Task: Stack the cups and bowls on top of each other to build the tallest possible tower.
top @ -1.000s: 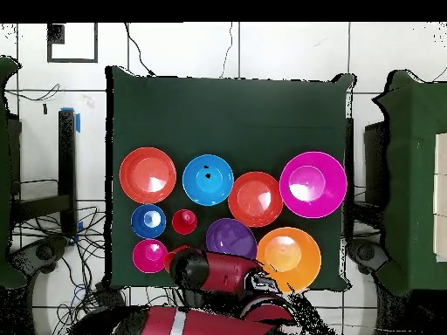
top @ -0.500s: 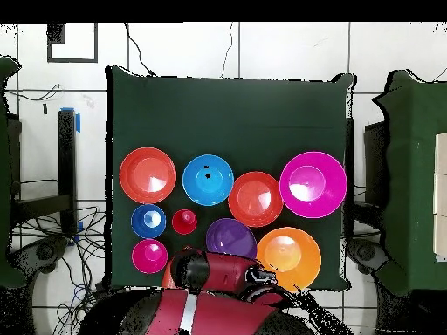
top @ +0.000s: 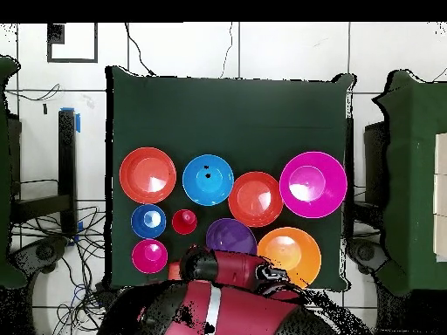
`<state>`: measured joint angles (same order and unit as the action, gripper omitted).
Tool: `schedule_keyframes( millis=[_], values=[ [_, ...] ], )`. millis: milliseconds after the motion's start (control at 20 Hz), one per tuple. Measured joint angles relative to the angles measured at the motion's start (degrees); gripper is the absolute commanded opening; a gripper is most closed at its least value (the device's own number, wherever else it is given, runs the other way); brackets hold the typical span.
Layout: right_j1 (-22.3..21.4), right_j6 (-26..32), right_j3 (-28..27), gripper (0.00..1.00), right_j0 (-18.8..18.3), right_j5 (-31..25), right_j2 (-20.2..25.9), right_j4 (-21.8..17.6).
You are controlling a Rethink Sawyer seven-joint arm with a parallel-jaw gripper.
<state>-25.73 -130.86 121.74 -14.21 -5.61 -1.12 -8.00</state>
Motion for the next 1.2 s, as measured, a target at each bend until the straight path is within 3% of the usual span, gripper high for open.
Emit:
schedule_keyframes(
  millis=[600, 1200],
  values=[
    [1.7, 0.0, -2.3, 1.0, 0.0, 0.0, 0.0, -3.4],
    [3.4, 0.0, -3.5, 1.0, 0.0, 0.4, 0.0, -4.4]
  ],
)
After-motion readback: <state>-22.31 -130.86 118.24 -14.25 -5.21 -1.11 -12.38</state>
